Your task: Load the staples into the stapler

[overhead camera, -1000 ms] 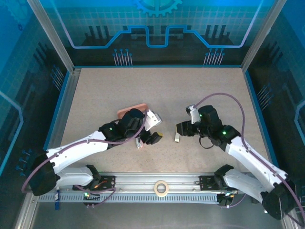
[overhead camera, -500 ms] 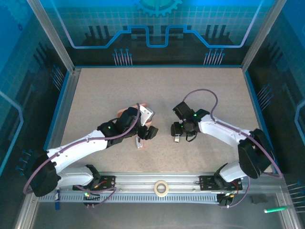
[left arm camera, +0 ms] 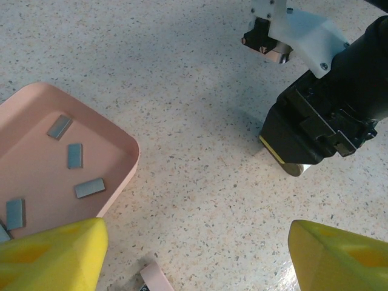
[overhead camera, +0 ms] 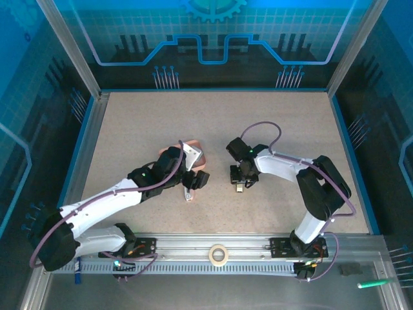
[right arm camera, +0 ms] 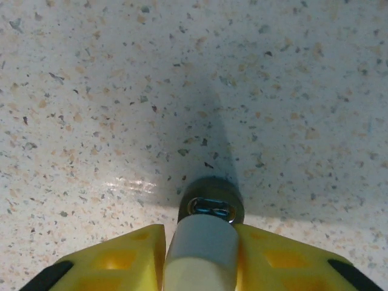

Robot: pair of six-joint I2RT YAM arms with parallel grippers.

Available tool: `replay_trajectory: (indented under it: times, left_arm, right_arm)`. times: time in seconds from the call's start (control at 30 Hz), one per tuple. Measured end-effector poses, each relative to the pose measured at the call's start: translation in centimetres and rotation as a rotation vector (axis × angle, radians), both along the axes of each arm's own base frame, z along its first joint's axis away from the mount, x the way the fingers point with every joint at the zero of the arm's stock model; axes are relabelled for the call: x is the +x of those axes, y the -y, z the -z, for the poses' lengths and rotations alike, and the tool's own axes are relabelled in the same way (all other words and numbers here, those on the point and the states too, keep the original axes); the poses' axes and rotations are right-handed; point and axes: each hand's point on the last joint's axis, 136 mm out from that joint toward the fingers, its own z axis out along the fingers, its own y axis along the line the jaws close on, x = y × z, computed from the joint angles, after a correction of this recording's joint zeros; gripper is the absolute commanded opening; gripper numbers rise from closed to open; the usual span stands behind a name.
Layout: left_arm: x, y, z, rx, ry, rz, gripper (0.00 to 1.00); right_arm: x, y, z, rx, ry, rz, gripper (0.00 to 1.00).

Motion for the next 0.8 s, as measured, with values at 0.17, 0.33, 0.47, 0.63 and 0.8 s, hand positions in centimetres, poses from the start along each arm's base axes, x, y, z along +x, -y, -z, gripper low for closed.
replay_trajectory:
  times: [0.17, 0.33, 0.47, 0.63, 0.8]
  left_arm:
    - [-0.1, -0.2, 0.0, 0.0, 0.0, -0.003, 0.78]
    - [-0.8, 0.1, -0.8, -0.01, 0.034, 0.082, 0.78]
    - [-2.3, 1.3, -1.5, -0.008, 0.079, 0.253, 0.77]
    - [-4.3, 2.6, -2.6, 0.009, 0.123, 0.462, 0.72]
    - [-5.9, 4.1, -5.3, -0.018, 0.219, 0.659, 0.71]
  right_arm:
    - [0.4, -0.2, -0.5, 0.007, 0.027, -0.04, 0.18]
    - [0.6, -1.1, -5.0, 0.111, 0.205, -0.19, 0.16]
    - [-0.1, -2.2, -10.7, 0.265, 0.446, -0.384, 0.12]
    - [-2.6, -3.5, -14.7, 0.414, 0.664, -0.683, 0.1]
    - [-5.8, -5.3, -16.7, 0.527, 0.769, -0.994, 0.09]
